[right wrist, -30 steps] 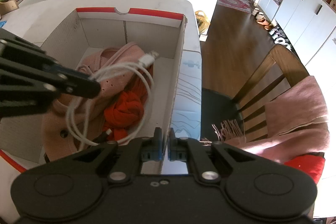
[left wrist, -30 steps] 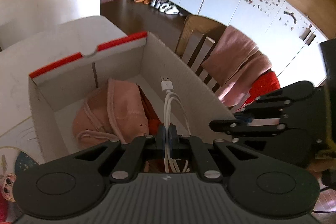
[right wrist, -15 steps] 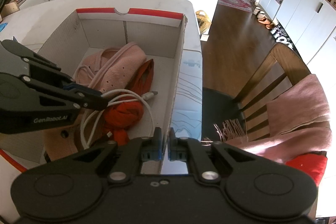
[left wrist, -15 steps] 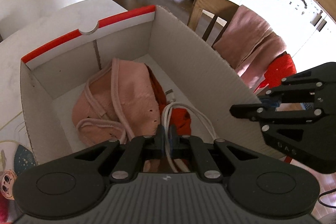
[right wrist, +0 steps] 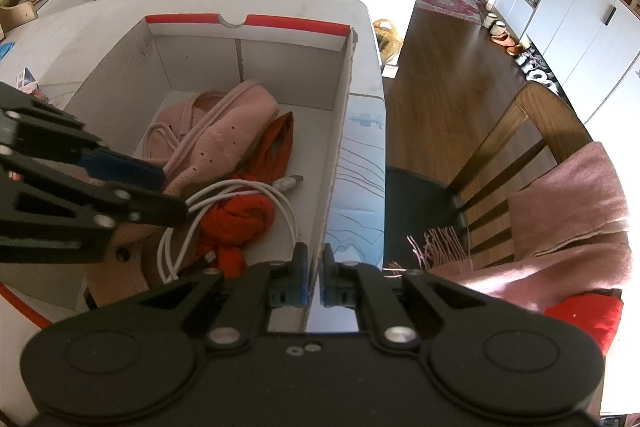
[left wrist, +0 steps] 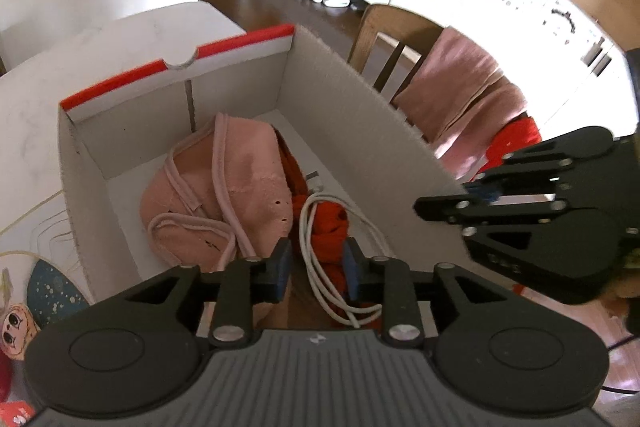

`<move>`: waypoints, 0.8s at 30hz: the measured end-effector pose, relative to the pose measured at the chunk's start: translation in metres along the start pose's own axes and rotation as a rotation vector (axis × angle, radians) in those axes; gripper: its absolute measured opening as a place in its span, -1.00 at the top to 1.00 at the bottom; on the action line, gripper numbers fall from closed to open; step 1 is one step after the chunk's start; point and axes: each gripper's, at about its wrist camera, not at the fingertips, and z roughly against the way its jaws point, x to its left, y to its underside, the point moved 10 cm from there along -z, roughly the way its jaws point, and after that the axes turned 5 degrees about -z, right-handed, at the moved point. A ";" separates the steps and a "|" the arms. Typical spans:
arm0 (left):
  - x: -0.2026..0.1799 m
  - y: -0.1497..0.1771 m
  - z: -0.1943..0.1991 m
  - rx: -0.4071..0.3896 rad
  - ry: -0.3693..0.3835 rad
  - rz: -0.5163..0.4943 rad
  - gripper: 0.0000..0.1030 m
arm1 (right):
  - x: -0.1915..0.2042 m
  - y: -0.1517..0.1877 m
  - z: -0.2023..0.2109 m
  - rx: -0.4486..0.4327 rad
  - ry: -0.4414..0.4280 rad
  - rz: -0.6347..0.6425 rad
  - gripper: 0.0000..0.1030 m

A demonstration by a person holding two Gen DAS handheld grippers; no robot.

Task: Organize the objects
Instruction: 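Lower the white cable into the box and open the left gripper, then move the left gripper back to the pile above the black cloth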

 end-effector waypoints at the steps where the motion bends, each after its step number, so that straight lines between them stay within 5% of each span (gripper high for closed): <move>1: -0.001 0.000 0.005 -0.008 0.000 -0.002 0.49 | 0.000 0.000 0.000 0.000 0.001 0.001 0.91; 11: 0.006 -0.004 0.066 -0.110 -0.057 0.004 0.48 | 0.000 0.001 -0.002 0.007 0.007 -0.001 0.91; 12: 0.007 -0.003 0.073 -0.120 -0.063 0.005 0.40 | 0.000 0.000 -0.002 0.008 0.007 -0.003 0.91; 16: 0.019 0.004 0.102 -0.166 -0.098 0.032 -0.41 | 0.000 0.001 -0.003 0.015 0.009 -0.010 0.90; 24: 0.059 0.034 0.152 -0.207 -0.182 0.115 -0.53 | -0.001 0.003 -0.001 0.021 0.002 -0.019 0.90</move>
